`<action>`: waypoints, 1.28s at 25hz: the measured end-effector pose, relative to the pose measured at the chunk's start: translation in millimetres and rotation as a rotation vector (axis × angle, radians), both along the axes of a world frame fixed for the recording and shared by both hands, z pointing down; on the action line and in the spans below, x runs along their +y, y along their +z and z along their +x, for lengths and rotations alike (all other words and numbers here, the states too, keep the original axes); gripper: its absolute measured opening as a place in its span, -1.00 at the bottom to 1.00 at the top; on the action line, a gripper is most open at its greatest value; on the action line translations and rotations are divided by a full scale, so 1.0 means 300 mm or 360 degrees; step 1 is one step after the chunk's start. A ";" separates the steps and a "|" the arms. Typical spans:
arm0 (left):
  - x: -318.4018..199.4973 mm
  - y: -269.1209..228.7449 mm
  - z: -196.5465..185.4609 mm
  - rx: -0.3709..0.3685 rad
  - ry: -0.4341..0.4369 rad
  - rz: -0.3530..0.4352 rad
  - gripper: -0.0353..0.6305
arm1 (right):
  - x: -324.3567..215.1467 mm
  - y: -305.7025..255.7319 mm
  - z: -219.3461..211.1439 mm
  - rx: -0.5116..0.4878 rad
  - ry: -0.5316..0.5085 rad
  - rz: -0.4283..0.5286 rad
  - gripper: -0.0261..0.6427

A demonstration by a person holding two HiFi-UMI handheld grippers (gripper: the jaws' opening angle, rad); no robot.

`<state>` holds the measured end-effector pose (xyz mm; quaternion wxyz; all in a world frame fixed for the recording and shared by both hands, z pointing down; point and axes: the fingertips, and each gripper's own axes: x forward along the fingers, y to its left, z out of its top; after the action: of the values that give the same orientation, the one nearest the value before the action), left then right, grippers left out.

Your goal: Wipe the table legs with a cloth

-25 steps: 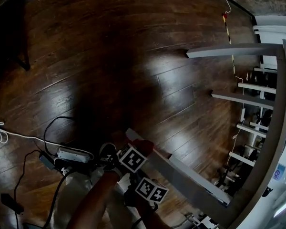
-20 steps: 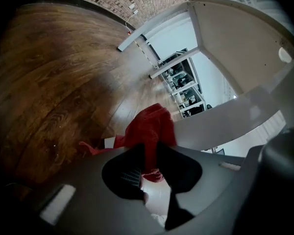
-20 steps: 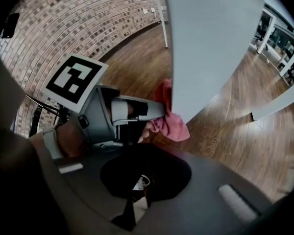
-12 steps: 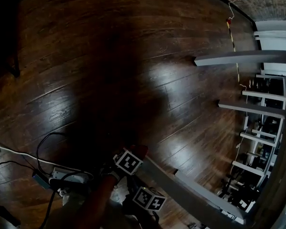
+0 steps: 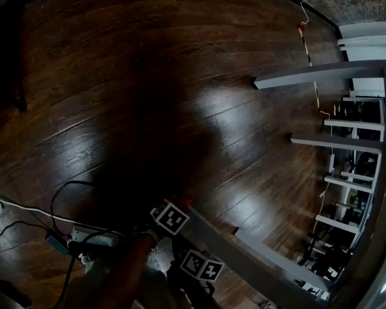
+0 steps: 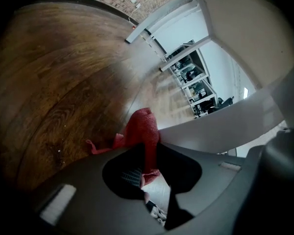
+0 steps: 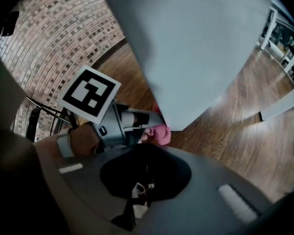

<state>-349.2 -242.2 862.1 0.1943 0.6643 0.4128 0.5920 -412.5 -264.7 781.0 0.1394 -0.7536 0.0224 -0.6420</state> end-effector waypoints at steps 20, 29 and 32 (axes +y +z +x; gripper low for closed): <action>-0.040 -1.567 -0.026 0.0506 0.0166 -0.0259 -0.69 | 0.014 -1.116 -0.160 0.0357 0.0409 0.0013 -0.94; -0.133 -1.994 -0.150 0.0543 0.0152 -0.0100 -0.68 | 0.051 -1.602 -0.229 0.0415 0.0349 0.0033 -0.94; -0.247 -2.123 -0.133 0.0642 0.0128 -0.0048 -0.68 | 0.004 -1.695 -0.191 0.0399 0.0140 0.0041 -0.94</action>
<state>-389.2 -316.2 225.2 0.0938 0.7494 0.4783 0.4481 -469.9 -263.5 272.4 0.1733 -0.8264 0.0147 -0.5356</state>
